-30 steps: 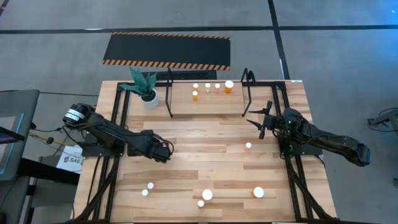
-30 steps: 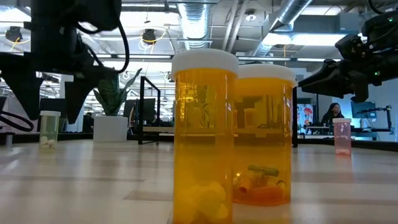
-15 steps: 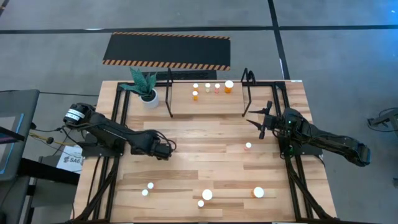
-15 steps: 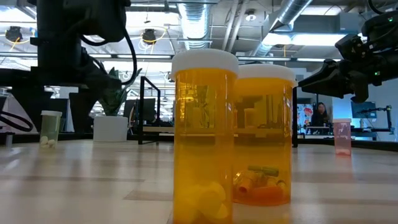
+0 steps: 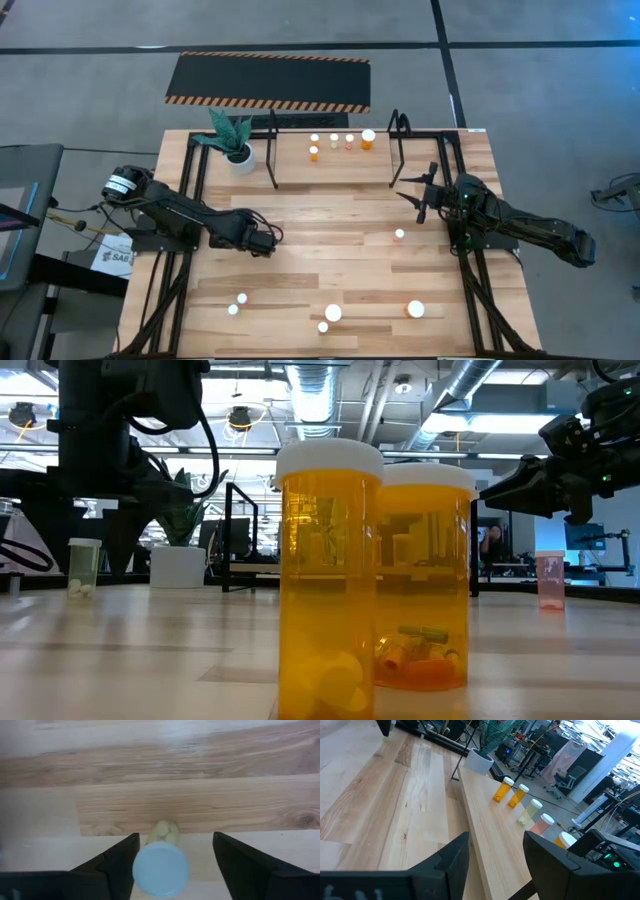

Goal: Pick and place medicine bottles onto shelf by color
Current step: Put the top small yellow pill bottle aligned with the other yellow pill bottle on the shelf

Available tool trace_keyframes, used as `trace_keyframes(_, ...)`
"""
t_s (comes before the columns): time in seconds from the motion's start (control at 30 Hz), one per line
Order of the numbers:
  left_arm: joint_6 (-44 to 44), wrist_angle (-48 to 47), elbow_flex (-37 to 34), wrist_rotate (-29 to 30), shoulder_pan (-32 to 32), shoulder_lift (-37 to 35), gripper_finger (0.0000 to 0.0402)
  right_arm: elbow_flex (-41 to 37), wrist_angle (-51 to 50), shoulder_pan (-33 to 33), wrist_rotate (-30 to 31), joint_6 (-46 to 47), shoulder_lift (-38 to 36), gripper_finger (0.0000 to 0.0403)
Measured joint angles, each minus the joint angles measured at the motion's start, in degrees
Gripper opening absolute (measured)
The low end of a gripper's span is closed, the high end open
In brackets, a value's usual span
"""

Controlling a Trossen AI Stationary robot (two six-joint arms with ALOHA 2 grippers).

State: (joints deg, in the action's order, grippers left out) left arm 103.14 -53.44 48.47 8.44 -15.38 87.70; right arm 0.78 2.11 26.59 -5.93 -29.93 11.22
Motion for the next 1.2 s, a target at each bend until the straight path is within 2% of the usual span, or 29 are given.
trace_keyframes(0.33, 0.12, -0.19, 0.0, 1.43, 0.0, 0.0, 0.0123, 0.0, 0.0, 0.02, 0.0, 0.0, 0.0, 0.0207)
trace_keyframes(0.5, 2.33, 0.46, 0.0, 2.3, 0.02, 0.0, 0.0084, 0.0, 0.0, 0.0, 0.0, 0.0, 0.0, 0.0207)
trace_keyframes(0.6, 3.04, 1.66, 0.0, 3.61, 0.31, 0.0, 0.0078, 0.0, 0.0, 0.0, 0.0, 0.0, 0.0, 0.0207)
trace_keyframes(0.73, 0.12, 2.63, 1.09, 3.27, 2.44, 0.02, 0.009, 0.0, 0.0, 0.02, 0.0, 0.0, 0.0, 0.0207)
trace_keyframes(1.07, -17.65, 5.42, 6.5, 0.81, 12.58, 0.02, 0.0089, 0.0, 0.02, 0.02, 0.0, 0.0, 0.0, 0.0207)
trace_keyframes(1.2, -20.92, 6.51, 8.26, 0.84, 15.58, 0.52, 0.0089, 0.0, 0.01, 0.01, 0.0, 0.0, 0.0, 0.0207)
